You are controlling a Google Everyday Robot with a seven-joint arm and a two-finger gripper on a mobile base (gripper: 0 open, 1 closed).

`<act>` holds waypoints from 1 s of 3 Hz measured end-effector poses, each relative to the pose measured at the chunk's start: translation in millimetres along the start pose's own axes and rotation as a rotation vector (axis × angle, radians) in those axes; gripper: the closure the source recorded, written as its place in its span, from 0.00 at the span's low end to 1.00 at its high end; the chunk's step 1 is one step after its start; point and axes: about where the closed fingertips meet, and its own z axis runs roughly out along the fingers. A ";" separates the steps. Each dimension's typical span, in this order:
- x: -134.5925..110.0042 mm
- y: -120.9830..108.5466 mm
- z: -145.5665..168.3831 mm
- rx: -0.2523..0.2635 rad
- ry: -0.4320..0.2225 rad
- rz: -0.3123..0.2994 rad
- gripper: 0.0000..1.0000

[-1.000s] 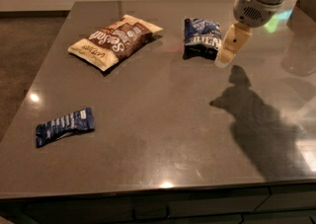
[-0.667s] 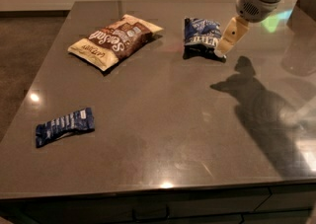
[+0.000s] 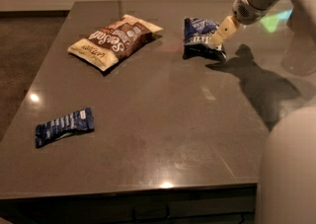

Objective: Pick blue chip bag

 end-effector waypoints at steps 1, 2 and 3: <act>-8.1 -0.8 30.1 -0.043 -0.029 0.045 0.00; -21.1 14.2 58.8 -0.113 -0.049 0.055 0.00; -27.1 25.5 68.6 -0.155 -0.057 0.052 0.00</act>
Offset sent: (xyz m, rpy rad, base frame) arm 0.0492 0.0385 -0.0467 0.1618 0.0432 0.0190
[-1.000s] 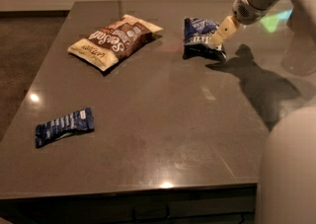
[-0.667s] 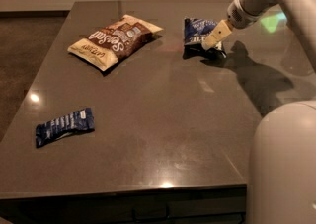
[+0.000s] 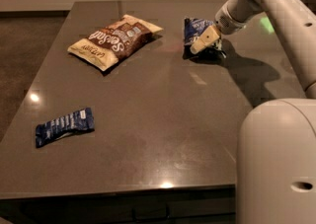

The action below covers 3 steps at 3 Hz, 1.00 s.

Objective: Pick blue chip bag

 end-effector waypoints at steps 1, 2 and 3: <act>-3.2 14.1 2.8 -0.045 0.011 0.003 0.25; -7.6 23.1 -2.8 -0.064 0.008 -0.010 0.48; -15.3 36.2 -14.3 -0.088 -0.008 -0.044 0.71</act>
Offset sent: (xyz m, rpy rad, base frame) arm -0.0205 0.0250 0.0223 0.0397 0.0366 0.0619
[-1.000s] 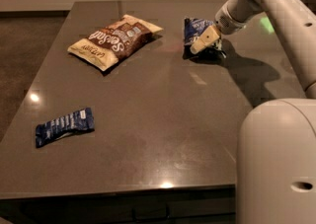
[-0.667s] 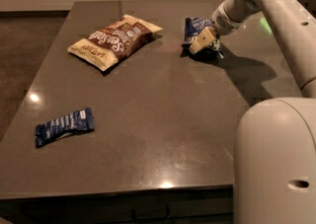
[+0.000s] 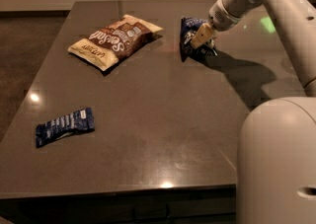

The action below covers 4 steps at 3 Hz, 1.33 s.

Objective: Pick blue chip bag

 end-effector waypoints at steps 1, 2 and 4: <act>-15.1 30.0 -22.9 -0.037 -0.028 -0.088 0.99; -22.3 66.2 -46.3 -0.085 -0.050 -0.179 1.00; -38.3 121.1 -112.3 -0.097 -0.120 -0.322 1.00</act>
Offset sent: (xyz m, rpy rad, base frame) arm -0.0980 0.0632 0.0824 0.0262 -0.0835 0.3152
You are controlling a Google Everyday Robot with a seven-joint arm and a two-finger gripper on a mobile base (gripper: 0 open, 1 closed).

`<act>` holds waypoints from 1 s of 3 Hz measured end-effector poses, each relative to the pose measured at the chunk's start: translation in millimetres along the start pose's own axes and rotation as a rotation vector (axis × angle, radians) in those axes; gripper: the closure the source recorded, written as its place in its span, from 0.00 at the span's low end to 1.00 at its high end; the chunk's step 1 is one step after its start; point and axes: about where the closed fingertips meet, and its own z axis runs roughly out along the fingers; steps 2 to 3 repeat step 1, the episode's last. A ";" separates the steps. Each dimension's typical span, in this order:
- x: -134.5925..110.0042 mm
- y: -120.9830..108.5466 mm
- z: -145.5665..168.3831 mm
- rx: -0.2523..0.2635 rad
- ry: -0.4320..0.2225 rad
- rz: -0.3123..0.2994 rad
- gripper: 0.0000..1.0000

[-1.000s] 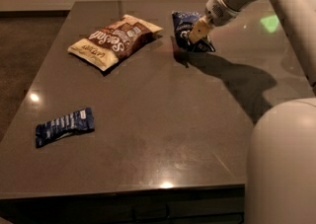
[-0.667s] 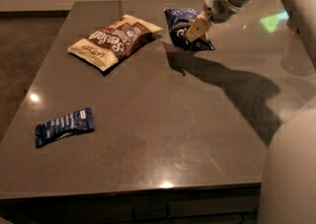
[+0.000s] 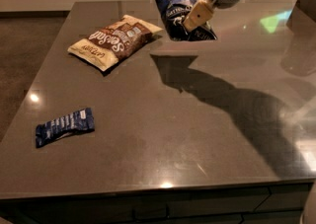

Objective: Pick blue chip bag

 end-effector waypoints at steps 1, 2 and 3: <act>0.0 0.0 0.0 0.000 0.000 0.000 1.00; 0.0 0.0 0.0 0.000 0.000 0.000 1.00; 0.0 0.0 0.0 0.000 0.000 0.000 1.00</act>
Offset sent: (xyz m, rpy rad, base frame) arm 0.0000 0.0000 0.0000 0.0000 0.0000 0.0000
